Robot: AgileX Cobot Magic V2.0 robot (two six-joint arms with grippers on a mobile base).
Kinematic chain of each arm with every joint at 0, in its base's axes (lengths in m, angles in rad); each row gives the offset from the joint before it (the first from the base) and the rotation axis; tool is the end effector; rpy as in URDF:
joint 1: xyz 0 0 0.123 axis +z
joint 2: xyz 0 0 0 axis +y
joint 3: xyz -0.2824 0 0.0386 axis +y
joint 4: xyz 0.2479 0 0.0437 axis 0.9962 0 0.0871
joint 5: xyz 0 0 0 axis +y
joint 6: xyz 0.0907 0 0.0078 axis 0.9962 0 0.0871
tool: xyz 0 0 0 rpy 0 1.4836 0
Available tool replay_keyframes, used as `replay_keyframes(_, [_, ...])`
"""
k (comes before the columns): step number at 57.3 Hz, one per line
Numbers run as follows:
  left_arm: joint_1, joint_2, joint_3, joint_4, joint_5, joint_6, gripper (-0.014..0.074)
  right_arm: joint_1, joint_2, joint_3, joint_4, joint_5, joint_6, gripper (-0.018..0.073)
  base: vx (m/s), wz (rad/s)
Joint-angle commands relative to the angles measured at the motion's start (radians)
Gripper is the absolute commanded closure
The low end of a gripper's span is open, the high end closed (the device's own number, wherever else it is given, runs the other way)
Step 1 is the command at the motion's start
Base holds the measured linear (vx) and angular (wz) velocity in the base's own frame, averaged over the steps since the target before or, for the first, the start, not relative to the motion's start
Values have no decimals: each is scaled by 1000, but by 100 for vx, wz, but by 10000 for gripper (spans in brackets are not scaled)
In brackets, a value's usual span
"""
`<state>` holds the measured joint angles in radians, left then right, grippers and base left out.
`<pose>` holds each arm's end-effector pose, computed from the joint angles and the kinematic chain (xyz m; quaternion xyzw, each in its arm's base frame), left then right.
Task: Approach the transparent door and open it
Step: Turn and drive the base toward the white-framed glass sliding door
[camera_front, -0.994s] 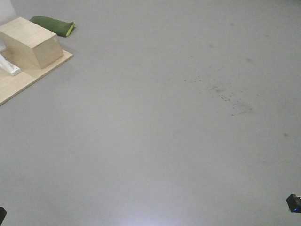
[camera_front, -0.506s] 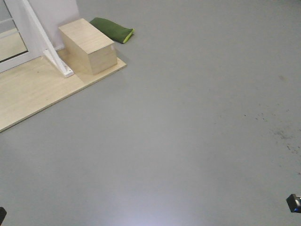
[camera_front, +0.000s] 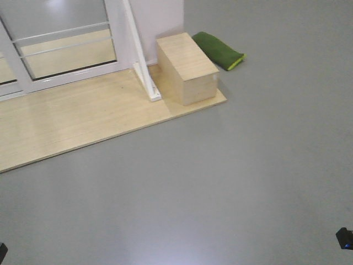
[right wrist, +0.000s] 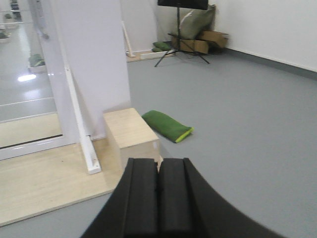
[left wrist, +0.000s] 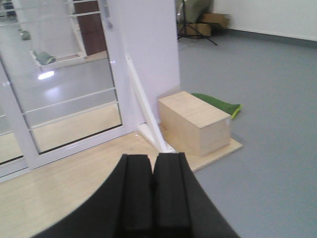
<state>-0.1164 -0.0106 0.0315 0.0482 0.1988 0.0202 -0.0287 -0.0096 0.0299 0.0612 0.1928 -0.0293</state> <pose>0.0559 -0.0057 0.1850 0.0659 0.7494 -0.0125 0.6587 0.0563 -0.0005 0.1860 0.0184 0.7498 0.0051 0.6613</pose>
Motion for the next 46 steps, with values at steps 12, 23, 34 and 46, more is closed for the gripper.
replay_keyframes(12, [1, -13, 15, -2, -79, -3, 600, -4, -16, 5, -3, -84, -8, 561, 46, 68])
replay_keyframes(23, [1, -13, 15, -2, -79, -3, 600, -4, -16, 5, -3, -84, -8, 561, 47, 52])
replay_keyframes(34, [1, -13, 15, -2, -79, -3, 600, -4, -16, 5, -3, -84, -8, 561, 48, 29])
replay_keyframes(46, [1, -13, 15, -2, -79, -3, 600, -4, -16, 5, -3, -84, -8, 561, 48, 15])
